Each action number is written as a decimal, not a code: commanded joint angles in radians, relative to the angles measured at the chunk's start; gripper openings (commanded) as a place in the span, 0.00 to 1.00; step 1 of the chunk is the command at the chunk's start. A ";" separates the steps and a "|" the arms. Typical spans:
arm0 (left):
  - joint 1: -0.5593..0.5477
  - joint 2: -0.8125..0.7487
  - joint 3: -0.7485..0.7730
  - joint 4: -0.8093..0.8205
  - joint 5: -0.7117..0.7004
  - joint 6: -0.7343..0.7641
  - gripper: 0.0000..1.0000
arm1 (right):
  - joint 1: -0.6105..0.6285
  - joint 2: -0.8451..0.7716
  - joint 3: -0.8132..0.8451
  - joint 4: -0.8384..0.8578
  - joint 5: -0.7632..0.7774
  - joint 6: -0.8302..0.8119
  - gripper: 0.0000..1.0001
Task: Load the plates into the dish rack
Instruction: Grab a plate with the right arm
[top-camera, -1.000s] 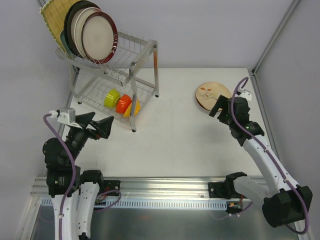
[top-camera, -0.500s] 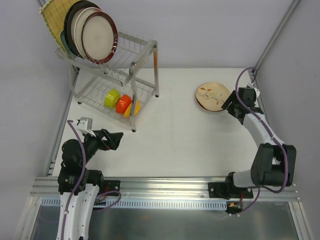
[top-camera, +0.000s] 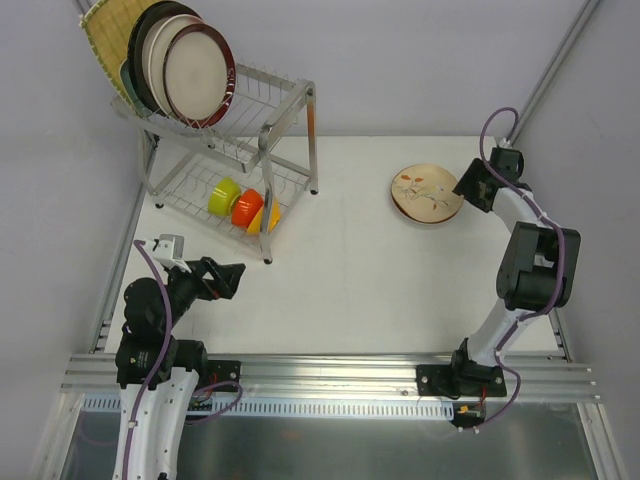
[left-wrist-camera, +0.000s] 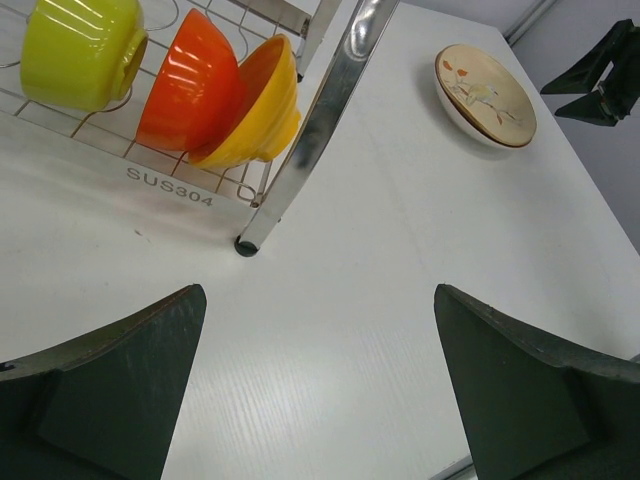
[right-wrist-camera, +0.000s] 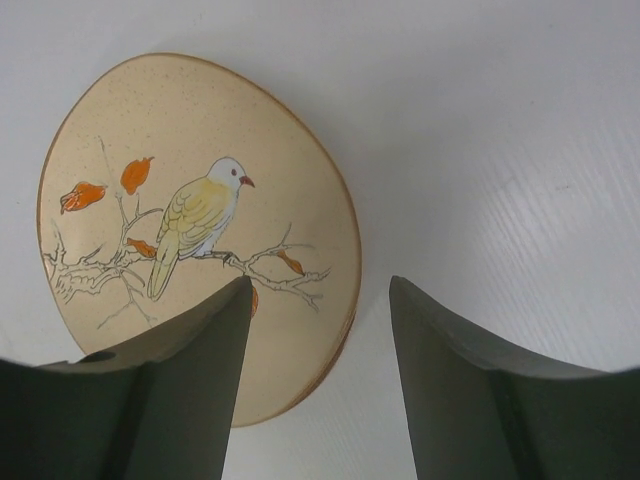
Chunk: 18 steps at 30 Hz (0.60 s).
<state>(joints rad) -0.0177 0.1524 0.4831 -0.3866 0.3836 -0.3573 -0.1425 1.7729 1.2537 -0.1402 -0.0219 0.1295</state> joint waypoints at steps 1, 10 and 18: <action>0.012 0.004 0.005 0.014 -0.009 -0.008 0.99 | -0.017 0.048 0.082 -0.007 -0.050 -0.051 0.60; 0.039 0.018 0.003 0.014 -0.003 -0.008 0.99 | -0.035 0.174 0.161 -0.039 -0.118 -0.122 0.55; 0.042 0.018 0.005 0.015 0.003 -0.008 0.99 | -0.037 0.197 0.154 -0.025 -0.165 -0.123 0.38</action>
<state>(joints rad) 0.0147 0.1646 0.4831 -0.3901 0.3840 -0.3573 -0.1734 1.9644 1.3708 -0.1757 -0.1455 0.0273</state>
